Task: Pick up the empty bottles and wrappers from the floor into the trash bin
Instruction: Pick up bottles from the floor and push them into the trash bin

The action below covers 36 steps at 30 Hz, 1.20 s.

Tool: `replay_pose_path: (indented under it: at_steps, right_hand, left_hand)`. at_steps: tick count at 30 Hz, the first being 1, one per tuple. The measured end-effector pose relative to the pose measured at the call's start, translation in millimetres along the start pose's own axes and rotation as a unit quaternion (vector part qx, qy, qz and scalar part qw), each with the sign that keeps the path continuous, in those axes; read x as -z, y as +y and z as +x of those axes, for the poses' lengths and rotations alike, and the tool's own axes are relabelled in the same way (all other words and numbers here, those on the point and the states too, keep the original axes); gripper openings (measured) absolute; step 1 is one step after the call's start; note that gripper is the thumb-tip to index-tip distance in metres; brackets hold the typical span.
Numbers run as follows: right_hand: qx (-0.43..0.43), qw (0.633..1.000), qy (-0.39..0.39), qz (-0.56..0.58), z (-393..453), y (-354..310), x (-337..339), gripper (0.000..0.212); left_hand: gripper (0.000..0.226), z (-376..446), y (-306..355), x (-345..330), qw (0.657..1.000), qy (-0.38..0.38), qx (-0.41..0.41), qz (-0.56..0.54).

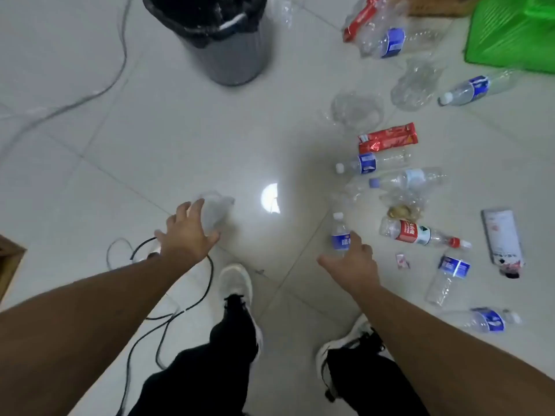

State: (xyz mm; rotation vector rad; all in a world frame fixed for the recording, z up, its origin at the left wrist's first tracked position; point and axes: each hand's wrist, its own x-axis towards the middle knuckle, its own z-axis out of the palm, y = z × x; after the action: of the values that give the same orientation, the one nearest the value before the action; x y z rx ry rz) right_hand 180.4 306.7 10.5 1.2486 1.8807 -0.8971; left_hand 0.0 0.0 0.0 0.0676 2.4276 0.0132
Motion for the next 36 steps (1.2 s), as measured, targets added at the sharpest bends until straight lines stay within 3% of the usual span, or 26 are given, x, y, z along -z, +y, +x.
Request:
replay_pose_path:
  at_steps: [3, 5, 9, 13, 19, 29, 36]
  right_hand:
    - [-0.034, 0.997, 0.055, 0.030, 65.3, 20.0, -39.2, 0.107]
    - [-0.038, 0.996, 0.081, 0.020, 106.1, 38.5, -63.1, 0.101]
    - [-0.014, 0.994, 0.110, 0.026, 154.3, 63.4, -91.9, 0.085]
    - [0.005, 0.993, 0.102, 0.059, 125.8, 51.3, -89.2, 0.080]
    - [0.036, 0.993, 0.055, 0.094, 25.4, -7.1, -23.5, 0.063]
    - [0.128, 0.988, 0.059, 0.068, -185.3, -189.5, 152.6, 0.055]
    - [0.141, 0.986, 0.072, 0.049, -269.6, -308.3, 237.4, 0.059]
  left_hand:
    - [0.101, 55.8, 2.6, -59.4, 0.997, -0.018, 0.075, -0.010]
    - [0.100, 84.8, 2.2, -102.4, 0.995, -0.028, 0.080, -0.046]
    - [0.049, 114.7, -4.8, -150.0, 0.996, 0.005, 0.009, -0.089]
    - [0.015, 107.8, 4.2, -129.5, 0.991, 0.070, -0.001, -0.116]
    - [0.015, 40.2, 38.8, -37.4, 0.977, 0.111, 0.023, -0.183]
    - [0.016, -116.9, 70.1, 260.1, 0.932, 0.154, -0.038, -0.326]
    - [0.017, -147.5, 64.1, 416.4, 0.923, 0.129, -0.053, -0.358]
